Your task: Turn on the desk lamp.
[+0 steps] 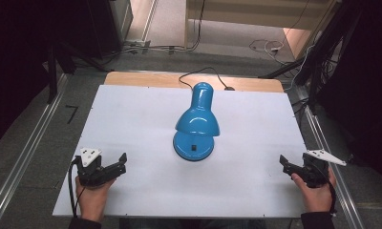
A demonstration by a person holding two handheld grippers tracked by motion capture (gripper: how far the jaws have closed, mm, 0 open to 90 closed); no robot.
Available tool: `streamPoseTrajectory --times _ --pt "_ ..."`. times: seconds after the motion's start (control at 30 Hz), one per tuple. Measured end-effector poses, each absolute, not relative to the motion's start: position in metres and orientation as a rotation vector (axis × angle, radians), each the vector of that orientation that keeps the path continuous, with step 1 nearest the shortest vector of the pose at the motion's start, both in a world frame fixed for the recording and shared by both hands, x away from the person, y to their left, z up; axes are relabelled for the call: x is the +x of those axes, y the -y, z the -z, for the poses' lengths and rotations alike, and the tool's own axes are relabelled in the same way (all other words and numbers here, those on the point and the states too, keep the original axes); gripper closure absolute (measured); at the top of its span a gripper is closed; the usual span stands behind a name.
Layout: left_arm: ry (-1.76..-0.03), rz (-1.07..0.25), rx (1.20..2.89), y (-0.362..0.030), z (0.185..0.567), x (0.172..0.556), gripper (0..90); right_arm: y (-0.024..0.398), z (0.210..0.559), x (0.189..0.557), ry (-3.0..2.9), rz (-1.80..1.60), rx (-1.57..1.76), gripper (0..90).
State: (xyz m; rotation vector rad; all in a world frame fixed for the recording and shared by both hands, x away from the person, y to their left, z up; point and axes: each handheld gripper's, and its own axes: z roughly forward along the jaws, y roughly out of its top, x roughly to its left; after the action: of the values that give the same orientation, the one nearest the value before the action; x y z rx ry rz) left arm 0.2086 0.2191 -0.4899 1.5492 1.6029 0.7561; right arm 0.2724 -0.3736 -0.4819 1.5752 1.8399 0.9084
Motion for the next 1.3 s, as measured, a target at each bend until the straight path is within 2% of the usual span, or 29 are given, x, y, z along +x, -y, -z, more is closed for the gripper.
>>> streamPoseTrajectory --times 1.3 --pt "-1.535 -0.684 1.571 -0.188 0.488 0.216 8.8 0.373 0.482 0.272 -1.846 -0.907 1.573 10.9"
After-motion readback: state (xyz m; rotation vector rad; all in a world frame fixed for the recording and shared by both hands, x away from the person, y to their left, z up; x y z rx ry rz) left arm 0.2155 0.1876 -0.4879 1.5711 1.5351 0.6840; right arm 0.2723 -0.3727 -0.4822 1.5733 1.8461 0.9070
